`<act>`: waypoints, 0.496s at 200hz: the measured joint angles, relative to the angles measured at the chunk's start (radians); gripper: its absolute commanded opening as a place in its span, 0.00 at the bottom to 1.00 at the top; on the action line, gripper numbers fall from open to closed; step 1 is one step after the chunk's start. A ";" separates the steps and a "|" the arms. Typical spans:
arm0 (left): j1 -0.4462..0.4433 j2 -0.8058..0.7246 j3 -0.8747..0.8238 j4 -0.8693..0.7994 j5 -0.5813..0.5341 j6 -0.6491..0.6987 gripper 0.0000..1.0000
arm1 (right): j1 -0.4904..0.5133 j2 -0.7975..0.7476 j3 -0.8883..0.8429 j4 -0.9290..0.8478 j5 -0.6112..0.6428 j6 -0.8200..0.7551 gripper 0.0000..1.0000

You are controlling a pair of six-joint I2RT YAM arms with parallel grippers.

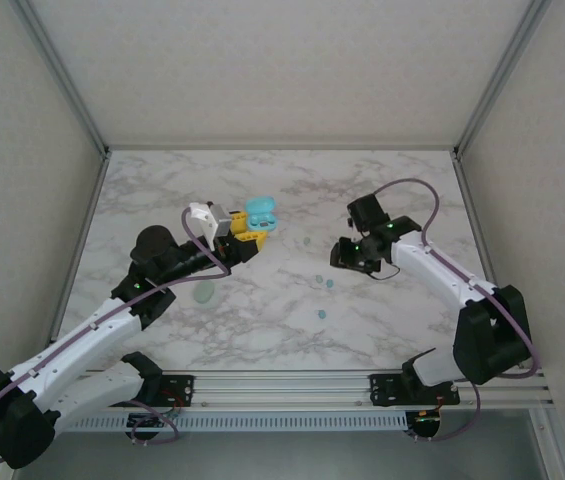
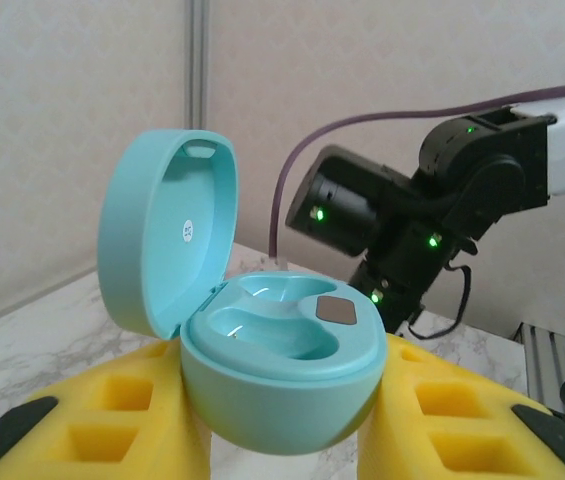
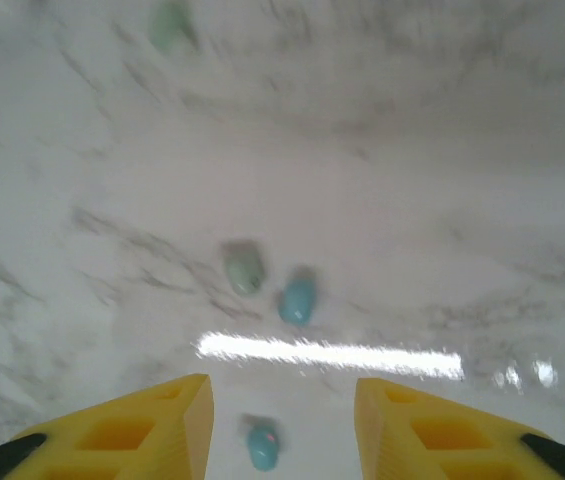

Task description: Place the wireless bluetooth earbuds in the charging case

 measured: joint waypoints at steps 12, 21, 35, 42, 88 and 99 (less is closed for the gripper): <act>0.000 0.000 -0.001 -0.006 -0.003 0.002 0.18 | 0.014 0.014 -0.017 -0.012 0.000 0.008 0.42; 0.000 0.000 -0.001 -0.009 -0.006 0.003 0.18 | 0.027 0.029 -0.020 -0.016 0.003 0.013 0.41; 0.000 0.000 -0.001 -0.010 -0.006 0.004 0.18 | 0.044 0.058 -0.020 -0.017 0.005 0.018 0.41; 0.000 0.000 0.000 -0.010 -0.006 0.004 0.18 | 0.050 0.075 -0.020 -0.015 0.005 0.019 0.41; 0.000 0.000 0.000 -0.024 -0.006 0.007 0.18 | 0.068 0.168 -0.016 0.005 0.013 0.026 0.38; 0.000 0.000 0.000 -0.026 -0.006 0.008 0.18 | 0.068 0.189 -0.013 0.005 0.021 0.026 0.37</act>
